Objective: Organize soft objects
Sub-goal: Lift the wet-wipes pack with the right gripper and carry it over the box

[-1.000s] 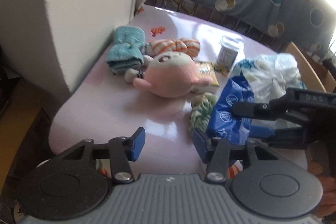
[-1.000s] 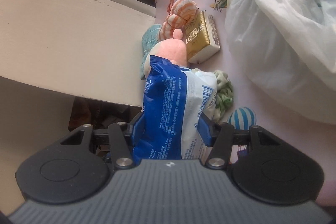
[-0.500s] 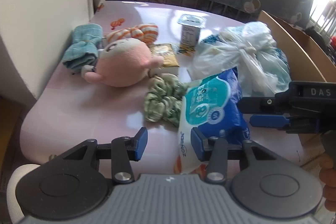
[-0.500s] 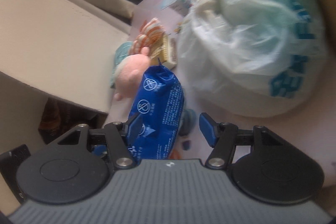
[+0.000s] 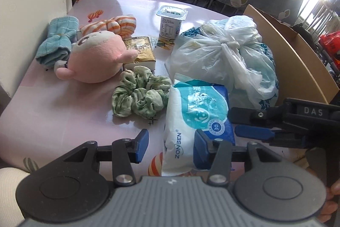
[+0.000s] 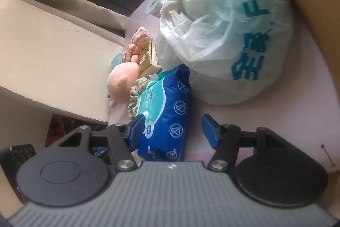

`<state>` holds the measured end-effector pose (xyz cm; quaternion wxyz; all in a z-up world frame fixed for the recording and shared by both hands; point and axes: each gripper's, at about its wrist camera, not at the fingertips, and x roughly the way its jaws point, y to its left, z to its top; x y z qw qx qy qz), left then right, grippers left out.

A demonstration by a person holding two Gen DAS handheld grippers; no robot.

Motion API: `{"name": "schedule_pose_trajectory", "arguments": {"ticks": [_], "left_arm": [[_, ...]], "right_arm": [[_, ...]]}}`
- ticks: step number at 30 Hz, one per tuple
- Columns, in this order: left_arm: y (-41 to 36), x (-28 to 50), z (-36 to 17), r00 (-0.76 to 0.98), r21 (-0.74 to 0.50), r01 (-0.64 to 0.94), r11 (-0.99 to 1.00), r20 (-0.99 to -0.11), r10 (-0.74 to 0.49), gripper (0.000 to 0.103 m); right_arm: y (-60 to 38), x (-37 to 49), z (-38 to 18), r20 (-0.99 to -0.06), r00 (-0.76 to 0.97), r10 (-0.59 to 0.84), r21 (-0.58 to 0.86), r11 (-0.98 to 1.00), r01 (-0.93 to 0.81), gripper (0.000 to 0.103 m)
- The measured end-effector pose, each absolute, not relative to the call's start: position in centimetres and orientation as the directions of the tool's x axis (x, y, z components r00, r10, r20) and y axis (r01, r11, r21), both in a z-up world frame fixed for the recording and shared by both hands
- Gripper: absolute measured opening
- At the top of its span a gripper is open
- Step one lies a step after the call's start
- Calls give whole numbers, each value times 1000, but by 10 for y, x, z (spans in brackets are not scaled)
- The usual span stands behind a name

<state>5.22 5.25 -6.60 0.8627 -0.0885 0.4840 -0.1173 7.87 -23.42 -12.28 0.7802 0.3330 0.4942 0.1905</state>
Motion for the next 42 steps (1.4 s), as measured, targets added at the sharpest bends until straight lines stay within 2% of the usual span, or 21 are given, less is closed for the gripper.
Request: {"name": "schedule_pose_trajectory", "arguments": {"ticks": [4, 9, 15, 20, 28, 36, 42], "left_arm": [[53, 64, -71, 475, -315, 130, 940, -812, -338, 49], [54, 76, -78, 431, -386, 130, 913, -808, -402, 49], [53, 77, -78, 420, -396, 131, 909, -808, -413, 43], [55, 66, -70, 419, -405, 135, 904, -804, -422, 39], [64, 35, -45, 450, -414, 135, 900, -784, -428, 38], [66, 12, 11, 561, -378, 159, 912, -725, -398, 38], [45, 15, 59, 634, -348, 237, 907, -651, -416, 39]], "right_arm": [[-217, 94, -138, -649, 417, 636, 719, 693, 62, 50], [-209, 99, -146, -637, 409, 654, 739, 669, 80, 45], [-210, 98, -146, -622, 407, 669, 758, 645, 98, 35], [-204, 89, -133, -638, 397, 660, 738, 672, 69, 34], [-202, 69, -115, -612, 380, 693, 763, 644, 54, 34], [-197, 58, -61, -540, 430, 724, 780, 622, -67, 34], [-217, 63, -6, -478, 508, 716, 768, 622, -154, 34]]}}
